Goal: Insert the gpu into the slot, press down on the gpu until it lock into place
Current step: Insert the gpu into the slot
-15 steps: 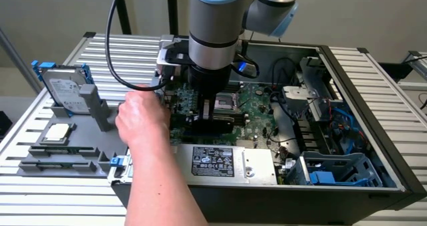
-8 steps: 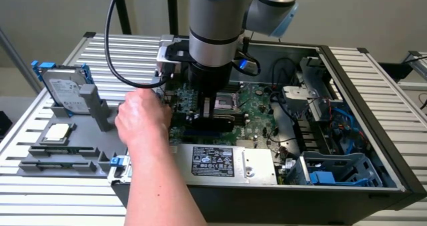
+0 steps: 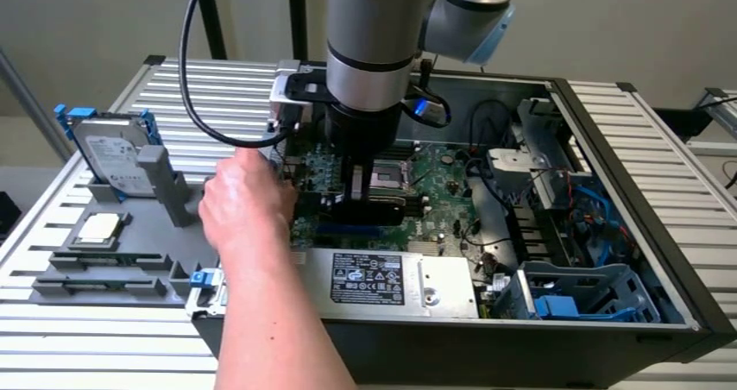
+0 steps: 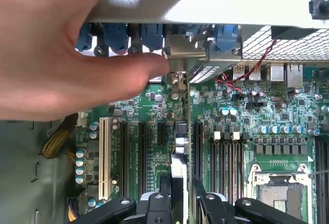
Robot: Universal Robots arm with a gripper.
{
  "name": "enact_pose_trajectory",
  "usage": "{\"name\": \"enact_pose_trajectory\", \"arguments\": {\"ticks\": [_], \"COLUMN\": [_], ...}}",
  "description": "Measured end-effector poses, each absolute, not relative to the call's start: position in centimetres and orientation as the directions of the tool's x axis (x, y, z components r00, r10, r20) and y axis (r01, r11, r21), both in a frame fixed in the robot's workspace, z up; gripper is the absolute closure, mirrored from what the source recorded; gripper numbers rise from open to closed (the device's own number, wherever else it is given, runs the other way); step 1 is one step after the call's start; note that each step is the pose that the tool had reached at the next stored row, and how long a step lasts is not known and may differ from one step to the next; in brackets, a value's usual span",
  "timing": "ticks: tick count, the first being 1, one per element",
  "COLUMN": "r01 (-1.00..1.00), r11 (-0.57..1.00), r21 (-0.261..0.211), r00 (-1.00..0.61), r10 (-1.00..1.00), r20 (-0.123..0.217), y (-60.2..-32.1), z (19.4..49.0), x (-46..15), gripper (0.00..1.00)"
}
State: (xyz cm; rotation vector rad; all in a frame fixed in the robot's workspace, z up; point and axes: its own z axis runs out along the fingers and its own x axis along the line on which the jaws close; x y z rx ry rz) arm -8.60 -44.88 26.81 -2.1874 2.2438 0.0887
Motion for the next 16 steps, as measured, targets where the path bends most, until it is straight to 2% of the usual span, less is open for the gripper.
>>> {"name": "enact_pose_trajectory", "arguments": {"ticks": [16], "r01": [-0.998], "r11": [0.033], "r21": [0.046], "r00": [-0.035], "r10": [-0.999], "r20": [-0.042], "y": [-44.89], "z": [26.88], "x": [-8.11], "gripper": [0.74]}}
